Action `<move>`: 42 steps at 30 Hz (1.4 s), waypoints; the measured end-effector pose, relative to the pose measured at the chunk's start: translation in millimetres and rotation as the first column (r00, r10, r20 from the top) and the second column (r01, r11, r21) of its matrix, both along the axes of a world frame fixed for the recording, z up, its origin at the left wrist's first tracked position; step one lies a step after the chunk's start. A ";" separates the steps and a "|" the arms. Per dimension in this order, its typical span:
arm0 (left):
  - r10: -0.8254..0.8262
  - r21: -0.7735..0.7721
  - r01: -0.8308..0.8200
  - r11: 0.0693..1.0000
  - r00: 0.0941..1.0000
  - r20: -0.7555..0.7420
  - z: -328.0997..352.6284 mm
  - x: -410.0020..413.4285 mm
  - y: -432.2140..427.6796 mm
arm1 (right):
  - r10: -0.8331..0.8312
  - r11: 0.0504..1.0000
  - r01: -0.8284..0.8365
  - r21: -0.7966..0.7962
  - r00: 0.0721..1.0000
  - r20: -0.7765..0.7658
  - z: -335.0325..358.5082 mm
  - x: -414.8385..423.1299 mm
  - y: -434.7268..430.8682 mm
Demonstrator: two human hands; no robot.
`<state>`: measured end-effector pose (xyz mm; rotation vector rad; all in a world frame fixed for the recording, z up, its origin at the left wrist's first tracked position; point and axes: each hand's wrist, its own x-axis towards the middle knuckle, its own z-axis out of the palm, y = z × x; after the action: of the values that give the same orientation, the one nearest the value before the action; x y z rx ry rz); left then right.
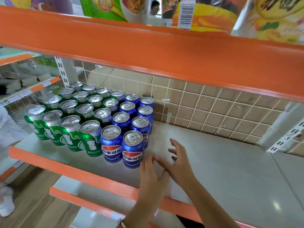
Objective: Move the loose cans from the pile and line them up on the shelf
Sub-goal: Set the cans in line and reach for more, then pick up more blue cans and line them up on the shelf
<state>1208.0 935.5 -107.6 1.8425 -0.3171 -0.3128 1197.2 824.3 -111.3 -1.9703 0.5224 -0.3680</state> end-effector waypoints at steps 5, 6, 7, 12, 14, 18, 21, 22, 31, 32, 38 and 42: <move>-0.184 0.117 0.185 0.976 0.983 -0.020 10.7 7.4 -35.2 | -0.129 0.987 0.127 -0.094 0.992 -0.012 14.9 -39.1 -38.9; -0.233 0.100 0.232 0.968 0.972 -0.001 13.4 4.1 -43.0 | -0.155 0.982 0.153 -0.108 0.988 -0.014 17.8 -49.4 -46.6; -0.283 0.087 0.281 0.956 0.959 0.014 15.3 -0.8 -51.0 | -0.183 0.976 0.179 -0.123 0.983 -0.018 20.2 -60.6 -54.5; -0.487 0.112 0.476 0.872 0.868 0.099 26.4 -37.9 -97.2 | -0.329 0.937 0.320 -0.143 0.944 -0.043 32.7 -130.6 -92.9; -0.548 0.175 0.526 0.832 0.828 0.120 33.2 -60.2 -120.3 | -0.391 0.911 0.379 -0.163 0.919 -0.051 37.4 -165.4 -110.2; -0.638 0.209 0.603 0.770 0.742 0.206 44.9 -111.1 -167.7 | -0.492 0.854 0.478 -0.204 0.870 -0.024 44.5 -244.3 -142.7; -0.695 0.207 0.663 0.719 0.688 0.210 53.2 -159.4 -202.9 | -0.529 0.830 0.512 -0.222 0.848 -0.019 51.2 -309.6 -164.9; -0.712 0.199 0.684 0.702 0.667 0.219 54.9 -177.5 -214.6 | -0.550 0.815 0.532 -0.230 0.835 -0.016 53.6 -331.2 -172.4; -0.779 0.212 0.758 0.617 0.547 0.308 63.0 -336.9 -306.8 | -0.715 0.664 0.691 -0.285 0.699 0.029 71.3 -498.5 -224.5; -0.781 0.207 0.763 0.612 0.542 0.309 64.0 -356.1 -316.9 | -0.734 0.641 0.713 -0.285 0.677 0.045 72.4 -517.3 -230.1; -0.813 0.176 0.815 0.551 0.478 0.331 64.5 -420.8 -367.4 | -0.808 0.555 0.784 -0.277 0.587 0.044 76.2 -582.4 -263.3; -0.824 0.189 0.827 0.529 0.448 0.347 65.4 -453.6 -411.8 | -0.842 0.519 0.820 -0.243 0.539 0.022 74.4 -612.5 -298.1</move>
<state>754.4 523.7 -42.2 1.5898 -1.5554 -0.5982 584.7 526.2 -37.0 -1.8168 1.5841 -0.9729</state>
